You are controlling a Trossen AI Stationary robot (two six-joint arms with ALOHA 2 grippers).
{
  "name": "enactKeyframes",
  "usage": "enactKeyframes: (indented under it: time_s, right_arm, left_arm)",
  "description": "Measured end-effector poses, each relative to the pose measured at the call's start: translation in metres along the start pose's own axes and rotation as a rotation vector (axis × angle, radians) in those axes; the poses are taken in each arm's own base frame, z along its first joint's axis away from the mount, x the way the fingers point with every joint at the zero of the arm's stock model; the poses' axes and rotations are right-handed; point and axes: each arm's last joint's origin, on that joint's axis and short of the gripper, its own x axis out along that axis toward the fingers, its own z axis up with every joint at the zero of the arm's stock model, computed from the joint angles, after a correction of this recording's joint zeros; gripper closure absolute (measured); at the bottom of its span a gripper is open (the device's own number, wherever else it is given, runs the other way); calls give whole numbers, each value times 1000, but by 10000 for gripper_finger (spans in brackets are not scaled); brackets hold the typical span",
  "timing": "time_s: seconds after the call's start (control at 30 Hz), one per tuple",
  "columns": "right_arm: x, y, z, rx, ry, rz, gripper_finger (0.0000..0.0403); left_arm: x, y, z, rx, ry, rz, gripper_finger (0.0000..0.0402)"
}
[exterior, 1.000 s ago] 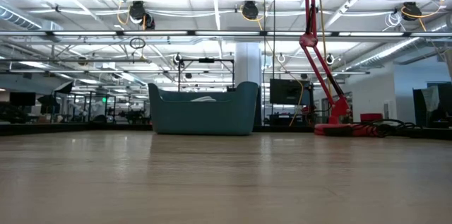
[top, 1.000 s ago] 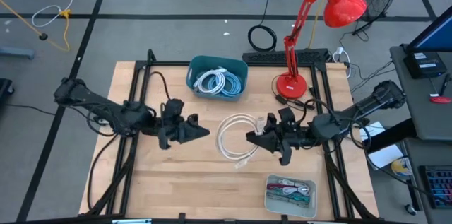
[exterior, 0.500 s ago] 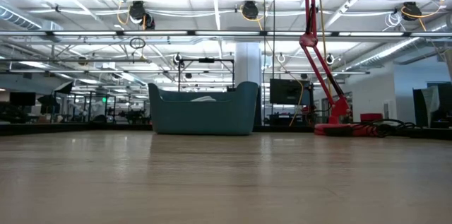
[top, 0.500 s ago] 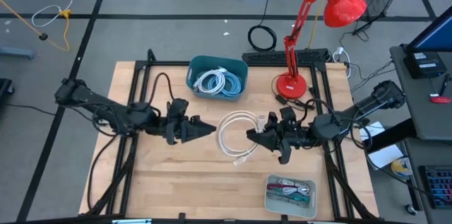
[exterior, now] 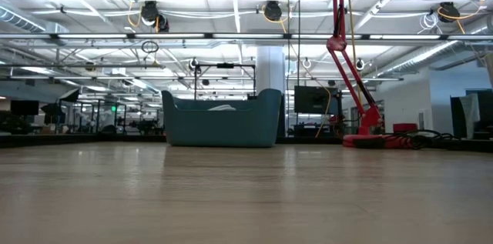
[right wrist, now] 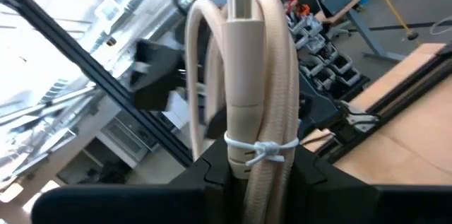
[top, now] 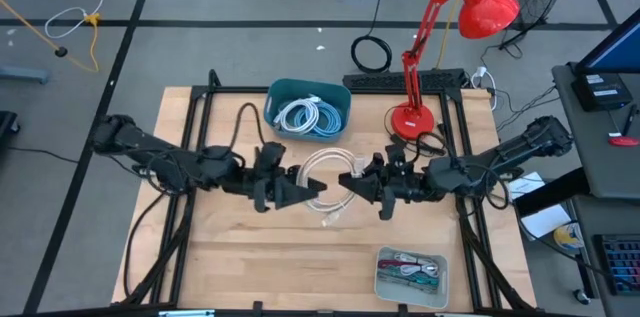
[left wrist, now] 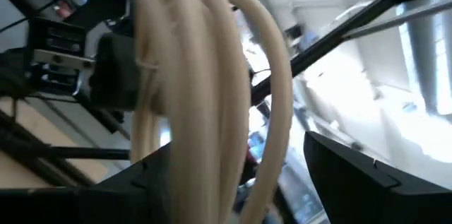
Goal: Sort cables into bins
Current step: Put the brown HDMI cable into the blue bin
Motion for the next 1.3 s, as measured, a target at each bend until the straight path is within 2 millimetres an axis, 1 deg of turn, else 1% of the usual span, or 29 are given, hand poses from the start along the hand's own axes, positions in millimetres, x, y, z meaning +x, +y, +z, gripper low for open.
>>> enactKeyframes:
  time_s: [0.13, 0.2, 0.3, 0.47, 0.6, 0.73, 0.87, 1.03, 1.1, 1.2, 1.3]
  right_arm:
    - [1, -2, 1, -5, 3, -8, 348]
    - [1, -2, 2, -7, 1, -8, 348]
    - [1, -3, 2, -13, 1, -9, 348]
    - [-1, 0, 0, -12, 10, -8, 348]
    - [-2, 0, -1, -5, 15, -14, 348]
    - [-2, -1, -1, 1, 5, -26, 348]
    - [-2, 0, -3, 7, 5, -28, 348]
    - [-2, 0, -5, 8, 0, -45, 348]
    - [-2, 0, -5, 7, -3, -49, 348]
    - [-2, 0, -4, 10, -11, -51, 348]
    - [-2, 0, -4, 6, -11, -55, 348]
  left_arm:
    - [16, -11, 4, 54, 75, 41, 135]
    - [19, -17, 7, 86, 114, 62, 135]
    - [20, -19, 9, 99, 157, 99, 141]
    - [15, -21, 9, 74, 193, 129, 186]
    - [9, -17, 8, 55, 224, 209, 230]
    - [7, -9, 8, 55, 195, 333, 260]
    - [4, -4, 7, 57, 163, 416, 275]
    - [0, 7, 8, 59, 114, 552, 280]
    - [-3, 7, 12, 65, 89, 586, 280]
    - [-5, 4, 17, 85, 45, 598, 280]
    - [-6, 7, 21, 92, 30, 613, 282]
